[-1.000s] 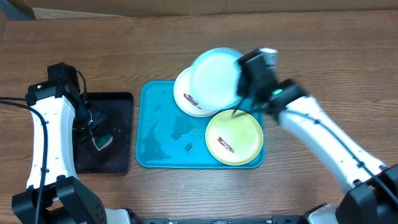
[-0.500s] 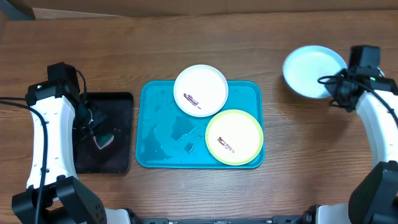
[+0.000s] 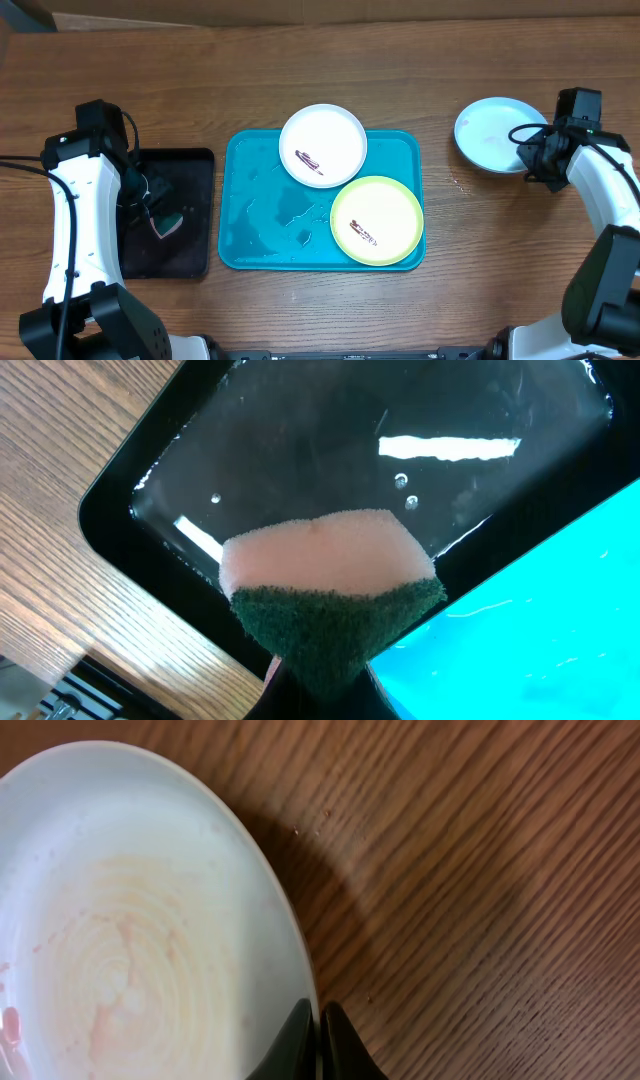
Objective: Clean dirty plates on tray and stack at the side
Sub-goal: 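Set the light-blue plate on the table right of the tray, then move the right gripper to the white plate rim and grasp it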
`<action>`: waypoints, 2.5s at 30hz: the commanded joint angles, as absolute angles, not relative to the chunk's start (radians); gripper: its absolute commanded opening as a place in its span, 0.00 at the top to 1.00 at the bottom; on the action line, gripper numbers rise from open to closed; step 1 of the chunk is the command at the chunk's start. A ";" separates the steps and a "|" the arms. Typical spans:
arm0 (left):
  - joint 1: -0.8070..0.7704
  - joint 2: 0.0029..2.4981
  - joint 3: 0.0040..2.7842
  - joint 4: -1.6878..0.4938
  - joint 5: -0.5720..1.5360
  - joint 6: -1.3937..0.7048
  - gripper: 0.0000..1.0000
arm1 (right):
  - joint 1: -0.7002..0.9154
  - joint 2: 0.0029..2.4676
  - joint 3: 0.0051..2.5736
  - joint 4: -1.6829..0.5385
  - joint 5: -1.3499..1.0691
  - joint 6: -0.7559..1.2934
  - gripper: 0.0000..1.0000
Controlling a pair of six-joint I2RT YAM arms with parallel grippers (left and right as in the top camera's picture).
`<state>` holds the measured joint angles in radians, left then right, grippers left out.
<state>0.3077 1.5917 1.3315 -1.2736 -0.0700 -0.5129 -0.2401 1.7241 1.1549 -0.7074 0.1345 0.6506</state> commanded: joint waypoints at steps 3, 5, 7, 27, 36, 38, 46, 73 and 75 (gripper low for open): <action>0.309 1.591 1.330 -1.271 -0.058 -0.493 0.96 | -0.235 1.751 1.117 -0.704 0.084 0.624 0.92; 0.309 1.591 1.330 -1.271 -0.057 -0.494 0.96 | -0.235 1.757 1.113 -0.705 0.033 0.587 0.80; 0.308 1.591 1.330 -1.271 -0.058 -0.494 0.96 | -0.235 1.762 1.113 -0.705 -0.028 0.540 0.63; 0.307 1.591 1.330 -1.270 -0.058 -0.494 0.96 | 0.175 1.768 1.114 -0.393 -0.323 0.152 0.00; 0.307 1.591 1.330 -1.267 -0.058 -0.494 0.96 | 0.341 1.868 1.113 -0.213 -0.183 0.160 0.06; 0.307 1.591 1.330 -1.267 -0.057 -0.494 0.96 | 0.360 1.893 1.114 -0.174 -0.183 0.178 0.14; 0.307 1.591 1.330 -1.266 -0.051 -0.494 0.96 | 0.406 1.963 1.113 -0.097 -0.184 0.241 0.48; 0.306 1.591 1.330 -1.259 -0.050 -0.494 0.96 | 0.560 1.826 1.323 -0.480 -0.264 0.314 0.64; 0.307 1.591 1.330 -1.259 -0.050 -0.494 0.96 | 0.560 1.826 1.325 -0.437 -0.200 0.300 0.60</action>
